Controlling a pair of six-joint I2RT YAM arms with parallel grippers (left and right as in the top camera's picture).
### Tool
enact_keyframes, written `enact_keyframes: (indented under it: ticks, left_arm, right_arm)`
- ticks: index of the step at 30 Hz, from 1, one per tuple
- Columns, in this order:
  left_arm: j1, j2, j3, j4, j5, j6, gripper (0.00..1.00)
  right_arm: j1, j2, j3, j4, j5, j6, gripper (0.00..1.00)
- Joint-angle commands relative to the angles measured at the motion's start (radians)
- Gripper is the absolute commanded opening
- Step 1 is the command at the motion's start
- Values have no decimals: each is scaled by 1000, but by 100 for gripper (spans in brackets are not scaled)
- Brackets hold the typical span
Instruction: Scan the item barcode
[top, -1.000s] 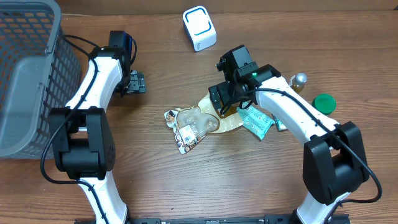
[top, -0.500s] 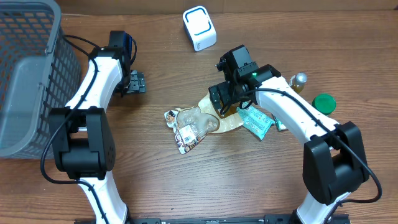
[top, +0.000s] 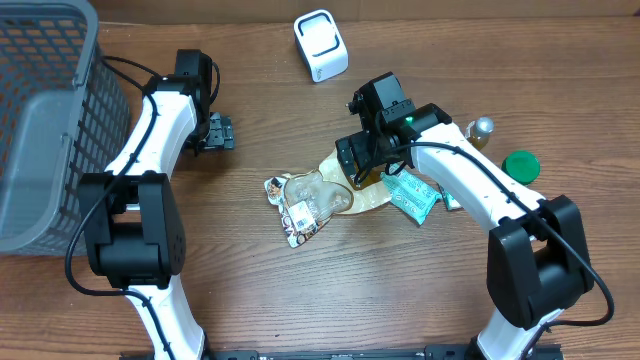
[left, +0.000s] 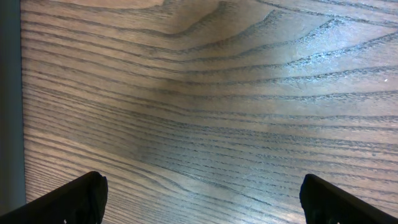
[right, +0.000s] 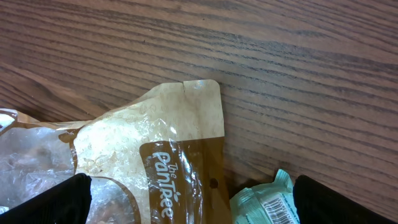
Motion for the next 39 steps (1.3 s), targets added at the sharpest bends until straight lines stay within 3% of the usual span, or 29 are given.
enact_keyframes:
  ticks: [1, 9, 21, 30, 39]
  left_arm:
    - [0, -15, 14, 1, -13, 5, 100]
    - [-1, -15, 14, 1, -13, 5, 100]
    - [-1, -15, 14, 1, -13, 5, 100]
    - [-1, -15, 14, 1, -13, 5, 100]
    - [-1, -15, 14, 1, -13, 5, 99]
  right_arm:
    - [0, -5, -4, 5, 9, 6, 100]
    - [-5, -76, -4, 5, 10, 6, 100]
    - [-27, -425, -4, -8, 84, 6, 100]
    - [-32, -689, -10, -167, 121, -5, 100]
    - [-32, -995, -243, -145, 121, -5, 100]
